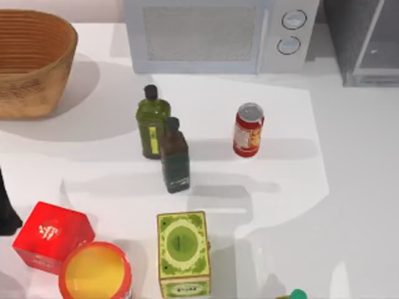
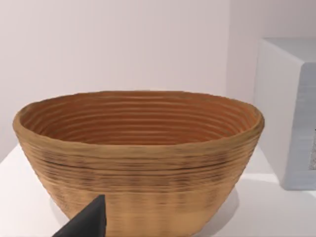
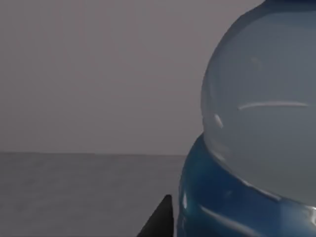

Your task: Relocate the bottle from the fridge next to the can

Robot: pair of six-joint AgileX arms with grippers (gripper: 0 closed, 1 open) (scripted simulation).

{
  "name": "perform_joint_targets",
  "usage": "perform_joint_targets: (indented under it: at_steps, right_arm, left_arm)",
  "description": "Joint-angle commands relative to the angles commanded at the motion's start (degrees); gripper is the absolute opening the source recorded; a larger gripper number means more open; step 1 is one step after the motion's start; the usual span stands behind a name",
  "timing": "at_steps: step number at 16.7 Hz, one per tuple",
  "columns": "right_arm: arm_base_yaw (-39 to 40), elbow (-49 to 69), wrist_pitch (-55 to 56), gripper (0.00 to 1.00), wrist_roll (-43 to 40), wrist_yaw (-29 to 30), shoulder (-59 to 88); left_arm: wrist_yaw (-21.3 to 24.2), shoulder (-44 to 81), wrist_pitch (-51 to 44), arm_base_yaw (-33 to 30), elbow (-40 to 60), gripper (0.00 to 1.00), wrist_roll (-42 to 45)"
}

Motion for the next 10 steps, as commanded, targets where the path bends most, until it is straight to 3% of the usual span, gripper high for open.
perform_joint_targets:
  at_steps: [10]
  right_arm:
    - [0.00, 1.52, -8.42, 0.00, 0.07, -0.08, -6.91]
  left_arm:
    - [0.00, 0.00, 0.00, 0.00, 0.00, 1.00, 0.00]
